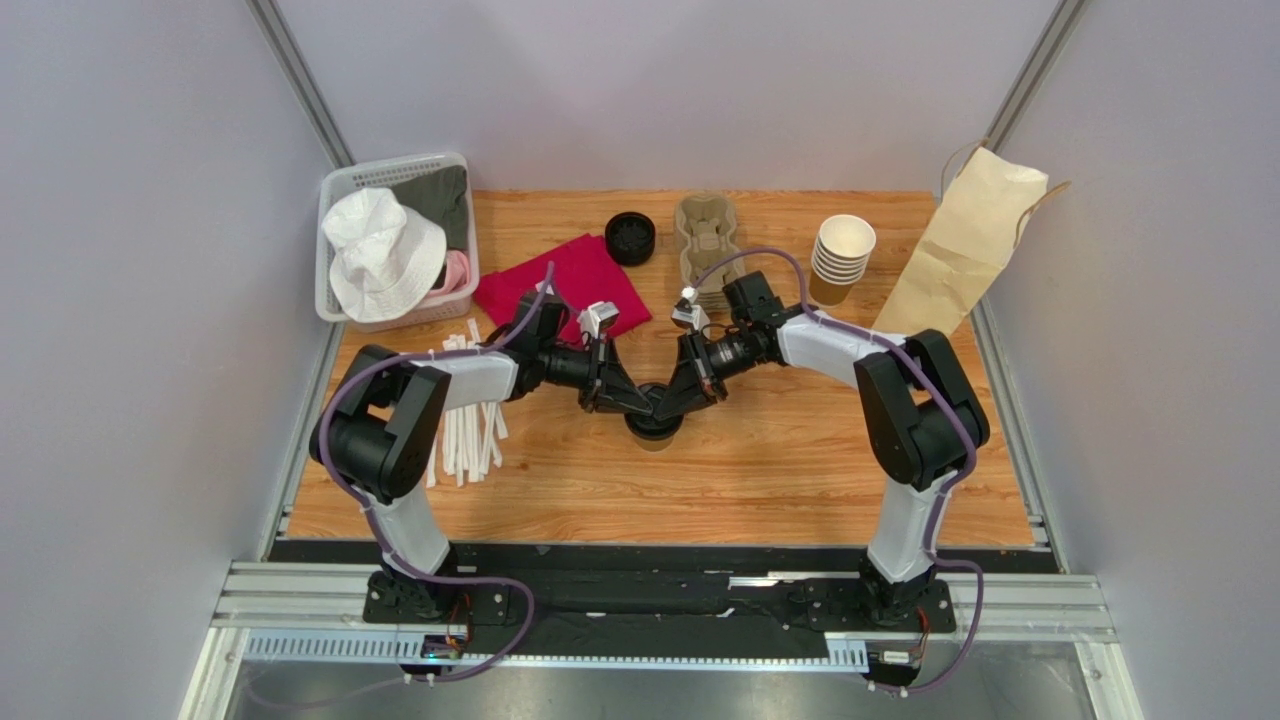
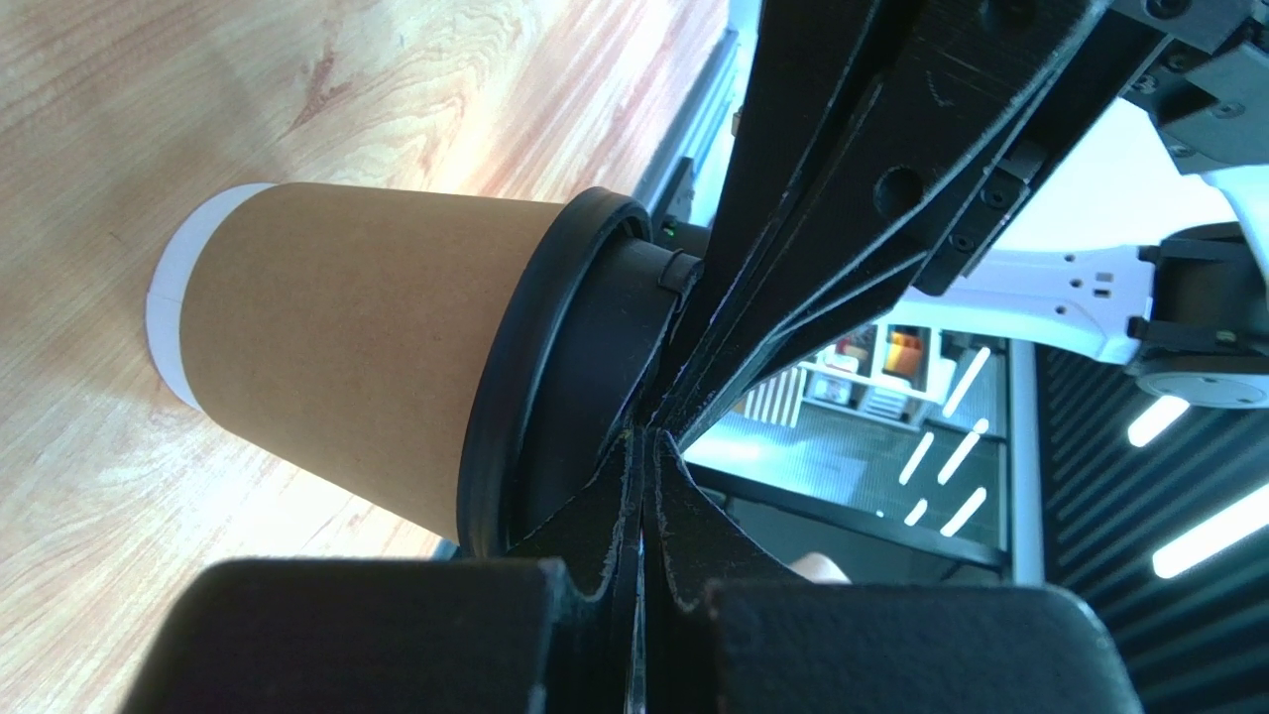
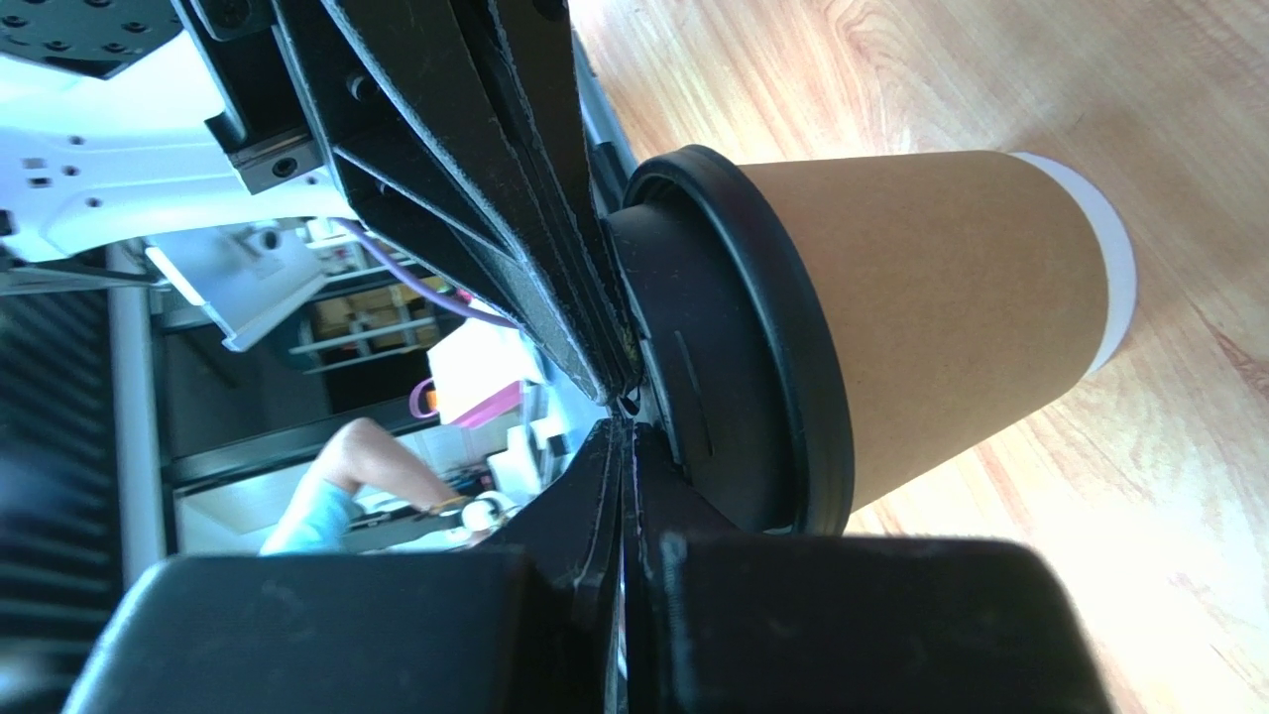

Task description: Pack the takeout coffee

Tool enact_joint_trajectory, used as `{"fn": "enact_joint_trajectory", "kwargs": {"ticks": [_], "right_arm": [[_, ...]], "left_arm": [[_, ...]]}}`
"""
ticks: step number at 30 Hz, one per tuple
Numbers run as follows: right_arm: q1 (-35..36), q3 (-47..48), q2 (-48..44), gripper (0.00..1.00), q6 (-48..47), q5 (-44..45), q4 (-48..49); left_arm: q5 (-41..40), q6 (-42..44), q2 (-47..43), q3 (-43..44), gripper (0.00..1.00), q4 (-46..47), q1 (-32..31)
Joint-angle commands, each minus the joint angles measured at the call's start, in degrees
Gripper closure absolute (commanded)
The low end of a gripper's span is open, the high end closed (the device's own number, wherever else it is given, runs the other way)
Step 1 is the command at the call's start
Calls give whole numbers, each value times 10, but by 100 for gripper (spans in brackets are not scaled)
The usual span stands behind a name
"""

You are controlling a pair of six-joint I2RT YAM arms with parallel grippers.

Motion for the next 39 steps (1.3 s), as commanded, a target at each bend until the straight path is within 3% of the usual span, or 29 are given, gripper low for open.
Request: {"fn": "enact_joint_trajectory", "kwargs": {"ticks": [1,17,22,28,39], "right_arm": [[-14,-10,53,100,-23,129,-1],[-22,6,61,100,-28,126,-12],[-14,22,16,100,-35,90,-25],[4,41,-26,100,-3,27,-17],[6,57,-58,99,27,30,-6]], "left_arm": [[-132,37,59,-18,100,-68,8],[-121,32,72,-9,100,-63,9],[-69,-9,13,-9,100,47,3],[-38,-52,-66,-11,100,99,-7],[-44,-71,-120,-66,100,94,-9]]}}
